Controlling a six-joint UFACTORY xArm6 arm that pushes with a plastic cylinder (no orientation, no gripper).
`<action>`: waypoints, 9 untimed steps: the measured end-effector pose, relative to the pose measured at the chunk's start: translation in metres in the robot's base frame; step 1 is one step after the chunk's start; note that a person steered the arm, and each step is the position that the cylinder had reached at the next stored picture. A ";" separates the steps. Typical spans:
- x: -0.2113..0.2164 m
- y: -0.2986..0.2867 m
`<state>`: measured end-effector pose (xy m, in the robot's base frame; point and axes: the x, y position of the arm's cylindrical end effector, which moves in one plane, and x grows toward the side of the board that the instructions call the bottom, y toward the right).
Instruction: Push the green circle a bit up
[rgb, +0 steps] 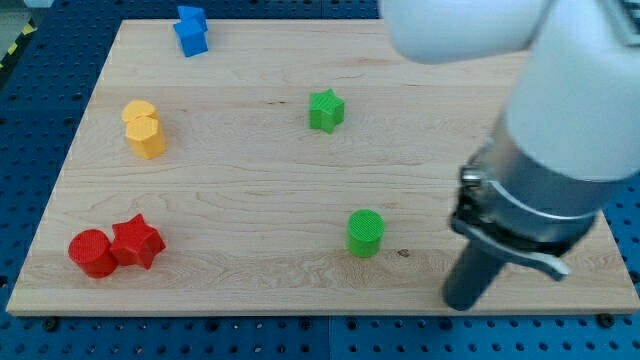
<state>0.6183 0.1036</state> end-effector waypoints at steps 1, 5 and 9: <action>-0.001 -0.046; -0.032 -0.053; -0.059 -0.058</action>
<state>0.5597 0.0454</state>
